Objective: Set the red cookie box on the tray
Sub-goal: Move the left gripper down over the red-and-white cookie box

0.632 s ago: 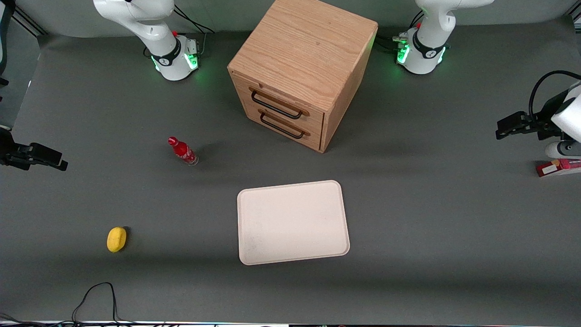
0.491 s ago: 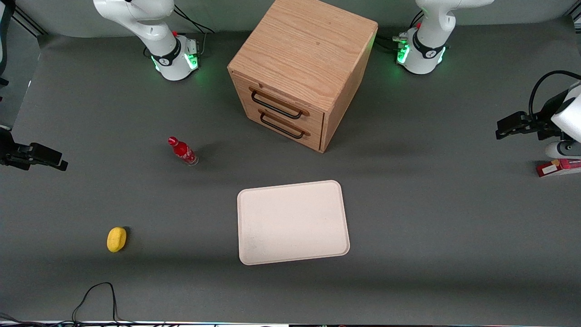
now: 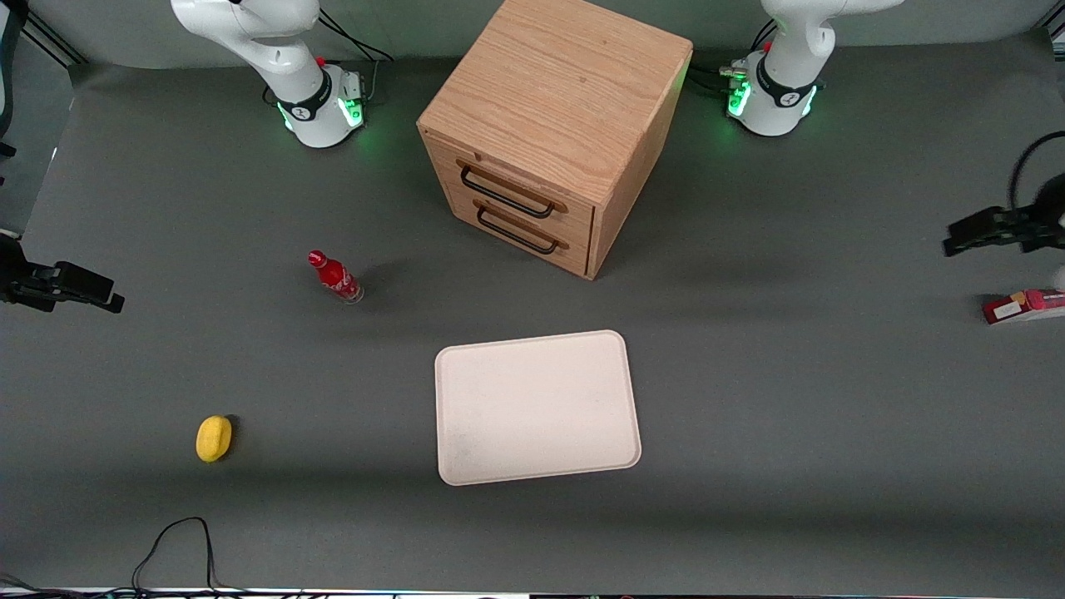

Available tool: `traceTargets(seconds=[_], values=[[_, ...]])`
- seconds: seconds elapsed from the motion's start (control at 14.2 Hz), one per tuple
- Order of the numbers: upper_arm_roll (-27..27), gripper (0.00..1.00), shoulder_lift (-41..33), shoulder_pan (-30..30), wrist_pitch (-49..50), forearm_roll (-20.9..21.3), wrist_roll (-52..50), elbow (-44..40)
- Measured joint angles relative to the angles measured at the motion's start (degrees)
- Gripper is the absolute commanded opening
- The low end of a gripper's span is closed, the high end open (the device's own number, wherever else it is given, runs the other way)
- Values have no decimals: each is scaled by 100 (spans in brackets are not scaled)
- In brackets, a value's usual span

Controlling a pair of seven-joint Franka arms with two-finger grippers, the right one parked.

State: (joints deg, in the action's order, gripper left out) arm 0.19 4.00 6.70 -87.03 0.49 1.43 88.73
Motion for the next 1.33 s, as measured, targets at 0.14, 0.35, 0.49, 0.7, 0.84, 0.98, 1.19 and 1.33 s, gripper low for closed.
traceTargets(seconds=[0.14,0.35,0.49,0.7,0.84,0.98,1.19,1.33], values=[[43,100,32,643,10,26,56,-1],[79,100,204,1592,-38,110,667,-87],[88,100,471,2206,-145,130,1762,-315],[97,100,1052,3010,-318,157,3030,-837],[98,100,1435,3353,-398,312,3477,-1189],[85,100,1658,3409,-530,554,3488,-1413],[38,100,1702,3399,-533,668,2374,-1482],[43,100,1717,3417,-495,673,1025,-1456]])
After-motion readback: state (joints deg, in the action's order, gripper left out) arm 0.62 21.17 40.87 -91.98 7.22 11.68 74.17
